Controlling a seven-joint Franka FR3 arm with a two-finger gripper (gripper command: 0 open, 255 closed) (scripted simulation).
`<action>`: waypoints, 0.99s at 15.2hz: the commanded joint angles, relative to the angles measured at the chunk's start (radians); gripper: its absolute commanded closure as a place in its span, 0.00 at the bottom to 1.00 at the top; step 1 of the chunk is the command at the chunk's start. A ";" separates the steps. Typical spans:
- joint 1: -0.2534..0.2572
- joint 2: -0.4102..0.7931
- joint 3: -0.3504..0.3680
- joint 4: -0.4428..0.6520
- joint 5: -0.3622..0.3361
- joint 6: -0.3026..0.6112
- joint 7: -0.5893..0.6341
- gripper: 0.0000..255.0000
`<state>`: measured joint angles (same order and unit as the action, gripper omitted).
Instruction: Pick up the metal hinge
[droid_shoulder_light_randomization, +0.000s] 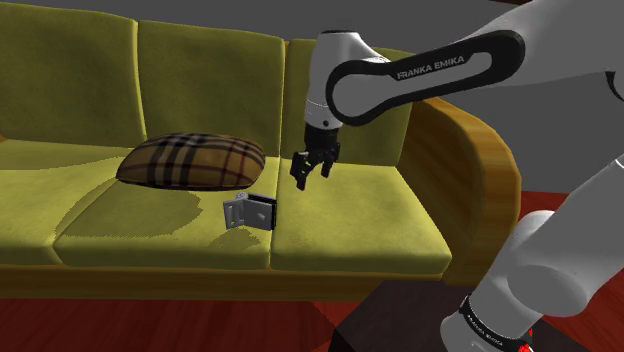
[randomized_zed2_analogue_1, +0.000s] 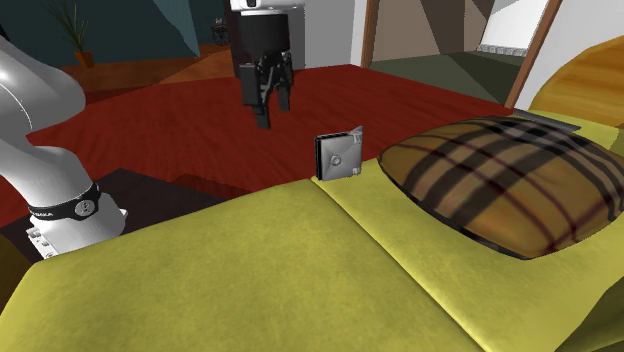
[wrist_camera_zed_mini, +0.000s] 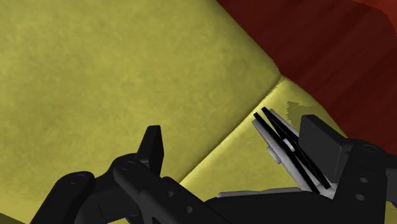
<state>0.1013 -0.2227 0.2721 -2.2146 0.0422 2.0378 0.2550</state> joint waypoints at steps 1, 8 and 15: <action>0.008 0.075 0.030 0.051 -0.031 0.024 0.043 0.00; 0.057 0.334 0.093 0.236 -0.177 0.072 0.187 0.00; 0.061 0.375 0.088 0.187 -0.202 0.157 0.209 0.00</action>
<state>0.1617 0.1429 0.3612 -2.0232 -0.1542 2.1815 0.4596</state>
